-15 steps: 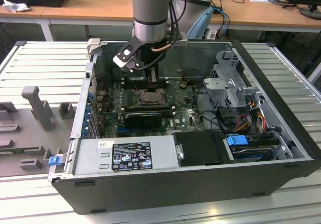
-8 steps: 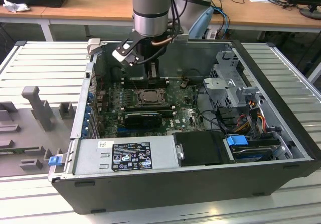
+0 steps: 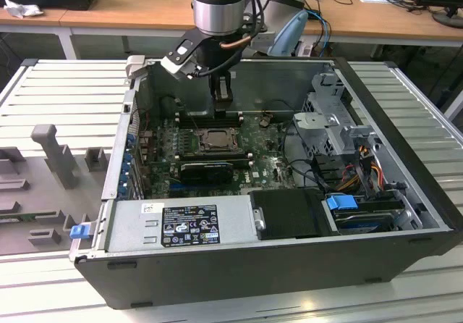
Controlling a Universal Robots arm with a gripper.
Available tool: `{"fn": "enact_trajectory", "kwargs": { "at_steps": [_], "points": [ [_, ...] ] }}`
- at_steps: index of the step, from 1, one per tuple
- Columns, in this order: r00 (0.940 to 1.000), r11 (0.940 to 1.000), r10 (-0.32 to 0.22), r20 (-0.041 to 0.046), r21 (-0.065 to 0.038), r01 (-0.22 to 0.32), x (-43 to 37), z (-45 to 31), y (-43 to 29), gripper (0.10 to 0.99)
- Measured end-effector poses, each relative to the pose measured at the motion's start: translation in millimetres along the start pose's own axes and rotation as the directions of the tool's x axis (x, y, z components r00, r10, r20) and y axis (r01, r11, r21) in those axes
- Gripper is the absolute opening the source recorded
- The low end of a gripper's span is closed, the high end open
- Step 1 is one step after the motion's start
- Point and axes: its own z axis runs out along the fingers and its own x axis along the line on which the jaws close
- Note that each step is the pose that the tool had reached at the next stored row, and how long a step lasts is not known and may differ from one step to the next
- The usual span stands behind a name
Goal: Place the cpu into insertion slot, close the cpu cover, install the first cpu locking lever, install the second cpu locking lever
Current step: 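Install the first cpu locking lever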
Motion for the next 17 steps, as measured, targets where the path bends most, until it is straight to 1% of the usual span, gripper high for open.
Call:
{"fn": "enact_trajectory", "kwargs": {
  "at_steps": [1,3,4,5,6,8,10,11,12,14,15,16,17],
  "points": [
    [0.9993,0.9993,-0.037,-0.0019,-0.001,0.037,0.0,0.0,0.0,0.106],
    [0.9963,0.9963,-0.085,-0.0042,-0.002,0.085,0.0,0.1,0.0,0.106],
    [0.9915,0.9915,-0.13,-0.0062,-0.003,0.13,0.0,0.1,0.0,0.106],
    [0.9874,0.9875,-0.158,-0.0074,-0.003,0.158,0.0,0.1,0.0,0.106],
    [0.9801,0.9801,-0.199,-0.0093,-0.004,0.198,0.0,0.1,0.0,0.106],
    [0.9721,0.9722,-0.234,-0.0109,-0.005,0.234,0.0,0.1,0.0,0.106],
    [0.9613,0.9614,-0.275,-0.0127,-0.007,0.275,0.0,0.1,0.0,0.106],
    [0.9468,0.9469,-0.321,-0.0147,-0.008,0.321,0.0,0.1,0.0,0.106],
    [0.9354,0.9356,-0.353,-0.0161,-0.009,0.353,0.0,0.1,0.0,0.106],
    [0.9217,0.9219,-0.387,-0.0176,-0.011,0.387,0.0,0.1,0.0,0.106],
    [0.9018,0.902,-0.432,-0.0194,-0.012,0.432,0.0,0.1,0.0,0.106],
    [0.8915,0.8917,-0.453,-0.0202,-0.013,0.452,0.0,0.1,0.0,0.106],
    [0.8831,0.8834,-0.469,-0.0209,-0.014,0.468,0.0,0.1,0.0,0.106]
  ]
}}
